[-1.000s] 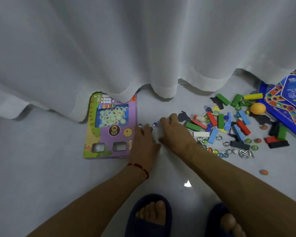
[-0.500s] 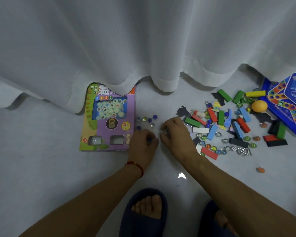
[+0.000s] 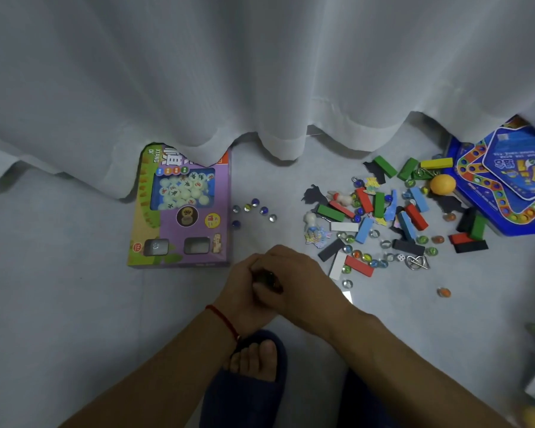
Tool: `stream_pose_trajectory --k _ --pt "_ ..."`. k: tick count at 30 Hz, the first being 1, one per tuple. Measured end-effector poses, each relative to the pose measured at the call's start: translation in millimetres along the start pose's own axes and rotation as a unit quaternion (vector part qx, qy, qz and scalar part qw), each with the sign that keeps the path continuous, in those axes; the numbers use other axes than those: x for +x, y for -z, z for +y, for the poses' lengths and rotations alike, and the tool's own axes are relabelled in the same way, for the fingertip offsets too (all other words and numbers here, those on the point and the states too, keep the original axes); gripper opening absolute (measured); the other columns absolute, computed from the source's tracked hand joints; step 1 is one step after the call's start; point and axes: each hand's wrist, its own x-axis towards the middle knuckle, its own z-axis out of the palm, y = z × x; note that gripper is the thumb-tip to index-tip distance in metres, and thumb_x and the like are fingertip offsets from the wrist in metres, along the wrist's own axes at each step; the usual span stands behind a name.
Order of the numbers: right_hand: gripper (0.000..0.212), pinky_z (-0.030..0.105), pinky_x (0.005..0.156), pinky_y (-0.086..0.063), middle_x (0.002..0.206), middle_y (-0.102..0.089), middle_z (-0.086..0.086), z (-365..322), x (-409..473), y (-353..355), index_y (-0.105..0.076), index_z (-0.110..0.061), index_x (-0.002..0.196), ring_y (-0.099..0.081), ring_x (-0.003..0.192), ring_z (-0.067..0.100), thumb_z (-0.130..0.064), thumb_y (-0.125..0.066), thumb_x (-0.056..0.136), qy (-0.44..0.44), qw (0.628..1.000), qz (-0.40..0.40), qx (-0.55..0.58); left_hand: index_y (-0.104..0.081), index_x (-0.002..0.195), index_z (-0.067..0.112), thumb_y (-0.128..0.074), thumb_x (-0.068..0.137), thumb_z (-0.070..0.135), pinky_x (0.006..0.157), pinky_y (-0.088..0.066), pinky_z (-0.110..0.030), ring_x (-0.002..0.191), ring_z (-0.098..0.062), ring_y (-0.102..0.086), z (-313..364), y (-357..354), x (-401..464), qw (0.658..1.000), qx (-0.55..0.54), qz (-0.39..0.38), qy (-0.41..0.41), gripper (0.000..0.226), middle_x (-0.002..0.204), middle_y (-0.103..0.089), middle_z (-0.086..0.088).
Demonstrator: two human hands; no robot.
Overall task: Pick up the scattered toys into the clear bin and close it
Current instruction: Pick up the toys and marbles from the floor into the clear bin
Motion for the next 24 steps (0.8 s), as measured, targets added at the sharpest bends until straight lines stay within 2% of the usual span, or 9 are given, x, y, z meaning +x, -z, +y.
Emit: stream_pose_trajectory --k 3,5,8,12,14,17,20,22,24 --pt "0.019 0.017 0.078 -0.05 0.103 -0.069 -0.01 7.7 4.0 14.7 -0.071 -0.028 0.111 -0.061 0.086 0.004 -0.031 -0.065 0.093 -0.006 0.998 0.019 0.059 -0.071 0.093 0.001 -0.043 0.093 0.017 0.072 -0.059 -0.031 0.084 -0.023 -0.07 4.8 -6.3 -1.9 0.999 0.016 -0.034 -0.023 0.032 0.092 -0.07 -0.014" --pt "0.015 0.011 0.072 -0.049 0.101 -0.071 -0.009 20.9 9.7 21.3 -0.072 -0.025 0.107 -0.062 0.077 0.003 -0.028 -0.065 0.094 -0.046 0.992 0.093 0.069 -0.067 0.101 0.001 -0.051 0.09 0.016 0.068 -0.058 -0.031 0.084 -0.023 -0.068 7.6 -5.7 5.4 1.0 0.007 -0.015 -0.013 0.024 0.096 -0.069 -0.014" --pt "0.019 0.03 0.064 -0.053 0.101 -0.068 0.004 51.7 22.6 24.8 -0.069 -0.014 0.109 -0.064 0.076 0.017 -0.026 -0.066 0.094 -0.118 0.966 0.193 -0.123 -0.069 0.095 -0.001 -0.054 0.092 0.018 0.074 -0.055 -0.032 0.085 -0.025 -0.063 9.3 0.4 16.3 0.999 -0.011 0.037 -0.014 0.024 0.091 -0.066 -0.015" --pt "0.048 0.023 0.043 -0.028 0.082 -0.065 0.006 78.6 35.1 13.4 -0.064 -0.008 0.107 -0.058 0.051 0.021 -0.018 -0.09 0.068 -0.119 0.92 0.14 -0.345 -0.07 0.103 -0.008 -0.058 0.088 0.016 0.09 -0.054 -0.041 0.112 -0.034 -0.06 10.8 -1.5 19.3 0.998 -0.03 0.041 -0.028 0.03 0.107 -0.065 -0.022" --pt "0.056 0.022 0.043 -0.022 0.077 -0.063 0.007 79.9 38.3 11.8 -0.064 -0.005 0.106 -0.053 0.046 0.021 -0.014 -0.093 0.06 -0.114 0.92 0.156 -0.342 -0.069 0.107 -0.01 -0.062 0.081 0.015 0.094 -0.053 -0.043 0.119 -0.034 -0.058 11.4 -3.8 18.2 0.998 -0.027 0.037 -0.038 0.037 0.113 -0.064 -0.023" --pt "0.035 0.022 0.045 -0.027 0.094 -0.065 0.011 67.3 34.9 12.2 -0.063 -0.006 0.11 -0.058 0.056 0.023 -0.015 -0.079 0.08 -0.126 0.934 0.208 -0.262 -0.065 0.115 -0.01 -0.059 0.084 0.018 0.1 -0.049 -0.044 0.122 -0.034 -0.057 11.6 -4.0 18.9 0.998 -0.016 0.036 -0.045 0.042 0.117 -0.063 -0.022" --pt "0.021 0.03 0.054 -0.047 0.1 -0.063 0.005 37.0 11.2 3.2 -0.063 -0.015 0.108 -0.061 0.07 0.02 -0.026 -0.067 0.09 -0.108 0.97 0.195 -0.097 -0.062 0.116 -0.006 -0.046 0.096 0.028 0.09 -0.051 -0.039 0.101 -0.028 -0.064 9.9 -1.8 18.0 0.999 0.017 0.021 -0.029 0.043 0.107 -0.067 -0.019" --pt "0.019 0.034 0.064 -0.055 0.102 -0.062 0.0 21.1 -10.3 -11.2 -0.064 -0.019 0.107 -0.063 0.076 0.017 -0.031 -0.065 0.093 -0.084 0.982 0.155 -0.065 -0.063 0.1 -0.001 -0.041 0.099 0.03 0.075 -0.054 -0.035 0.08 -0.025 -0.066 7.2 -2.5 15.2 0.999 0.041 0.019 -0.006 0.039 0.087 -0.067 -0.016" --pt "0.02 0.031 0.069 -0.055 0.106 -0.058 -0.007 17.4 -30.3 -19.1 -0.064 -0.024 0.109 -0.061 0.083 0.01 -0.039 -0.059 0.097 -0.088 0.983 0.15 -0.06 -0.062 0.099 0.0 -0.037 0.101 0.026 0.076 -0.057 -0.037 0.077 -0.024 -0.066 0.0 -2.3 14.0 0.998 0.059 0.026 0.014 0.036 0.083 -0.067 -0.016"
